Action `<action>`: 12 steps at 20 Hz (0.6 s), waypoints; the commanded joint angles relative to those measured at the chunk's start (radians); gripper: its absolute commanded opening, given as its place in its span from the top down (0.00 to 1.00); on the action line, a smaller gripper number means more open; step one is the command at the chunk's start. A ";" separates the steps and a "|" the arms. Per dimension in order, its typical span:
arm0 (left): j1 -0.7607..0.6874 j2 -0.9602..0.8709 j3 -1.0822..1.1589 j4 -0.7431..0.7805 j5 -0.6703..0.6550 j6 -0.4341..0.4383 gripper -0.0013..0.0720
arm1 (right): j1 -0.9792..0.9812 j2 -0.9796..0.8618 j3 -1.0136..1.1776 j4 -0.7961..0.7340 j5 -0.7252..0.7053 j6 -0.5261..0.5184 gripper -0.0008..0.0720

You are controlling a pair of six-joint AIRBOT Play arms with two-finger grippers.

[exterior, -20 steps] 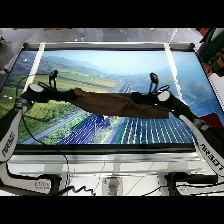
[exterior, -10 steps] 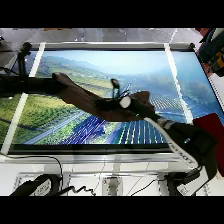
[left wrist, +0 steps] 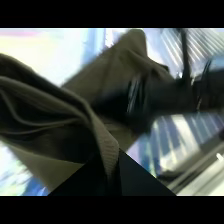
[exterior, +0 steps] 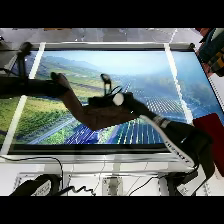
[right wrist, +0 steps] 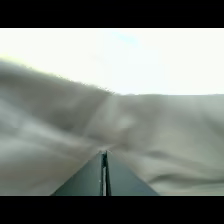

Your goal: Fold the clothes and pants, and hang the long-sleeved shirts on hangers.

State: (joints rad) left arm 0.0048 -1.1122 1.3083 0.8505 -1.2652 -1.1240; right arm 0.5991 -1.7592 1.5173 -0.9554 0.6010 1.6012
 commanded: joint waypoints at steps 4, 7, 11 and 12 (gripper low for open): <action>-0.373 -0.286 0.002 -0.237 0.421 -0.021 0.96 | -0.394 0.144 0.008 -0.072 0.254 0.003 0.97; -0.557 -0.396 0.003 -0.313 0.714 -0.021 0.96 | -0.545 0.193 0.008 -0.111 0.342 0.002 0.97; -0.712 -0.463 0.003 -0.312 0.990 -0.021 0.00 | -0.681 0.196 0.005 -0.196 0.431 0.002 0.97; -0.723 -0.463 0.002 -0.302 1.005 -0.015 0.01 | -0.702 0.194 0.004 -0.232 0.437 0.002 0.97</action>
State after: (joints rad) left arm -0.6247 -1.5345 1.3098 0.5594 -0.4660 -1.1450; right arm -0.0120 -1.5730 1.5227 -1.1053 0.9672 1.6043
